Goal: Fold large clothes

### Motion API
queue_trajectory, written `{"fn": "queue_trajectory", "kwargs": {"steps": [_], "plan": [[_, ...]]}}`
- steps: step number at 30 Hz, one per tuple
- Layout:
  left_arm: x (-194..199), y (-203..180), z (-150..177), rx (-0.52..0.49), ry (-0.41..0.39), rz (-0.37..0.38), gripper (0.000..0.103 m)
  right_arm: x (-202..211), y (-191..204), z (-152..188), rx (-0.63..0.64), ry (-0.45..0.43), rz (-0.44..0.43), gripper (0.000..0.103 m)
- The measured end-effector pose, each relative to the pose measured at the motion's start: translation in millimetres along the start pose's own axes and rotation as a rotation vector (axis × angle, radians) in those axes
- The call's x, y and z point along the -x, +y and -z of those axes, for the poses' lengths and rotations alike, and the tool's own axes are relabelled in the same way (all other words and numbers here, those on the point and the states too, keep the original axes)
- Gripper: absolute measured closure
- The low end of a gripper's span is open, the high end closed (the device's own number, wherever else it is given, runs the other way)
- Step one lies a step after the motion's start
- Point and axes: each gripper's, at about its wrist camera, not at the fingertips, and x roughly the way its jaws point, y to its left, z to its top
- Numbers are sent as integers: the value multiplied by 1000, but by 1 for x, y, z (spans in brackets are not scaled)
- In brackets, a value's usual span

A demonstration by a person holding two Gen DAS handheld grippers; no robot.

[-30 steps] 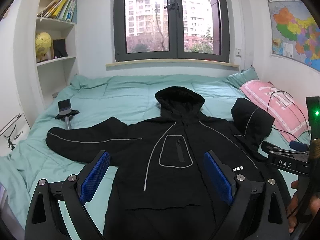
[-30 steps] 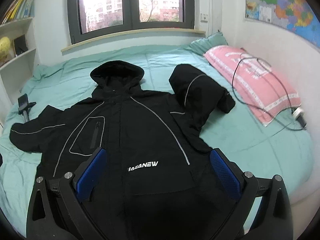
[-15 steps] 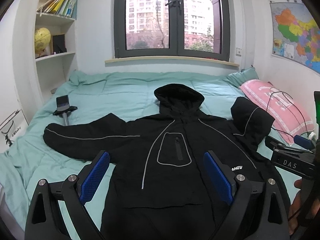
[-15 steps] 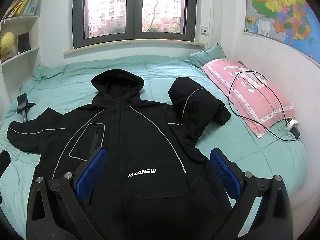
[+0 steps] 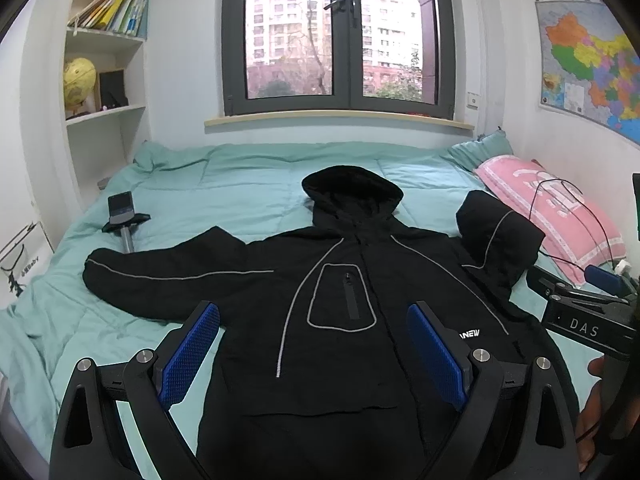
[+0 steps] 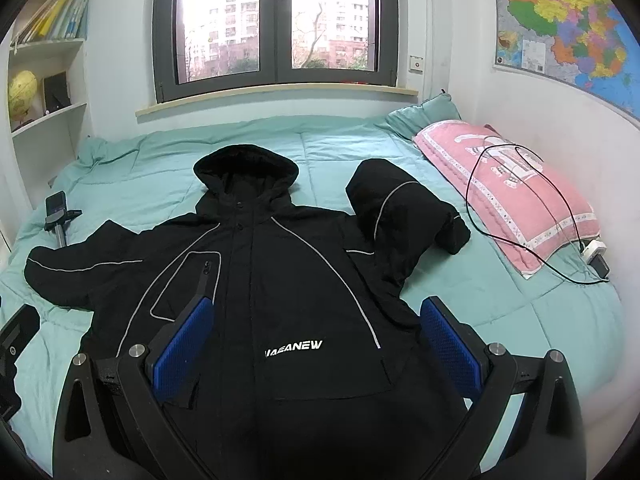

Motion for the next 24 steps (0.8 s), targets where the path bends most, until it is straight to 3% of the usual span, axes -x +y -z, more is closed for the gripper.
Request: {"fn": "queue_trajectory", "kwargs": {"steps": [24], "plan": [[-16,-4,4,-9,38,22,8,-14,-8,1,-12,44,-5,0]]}}
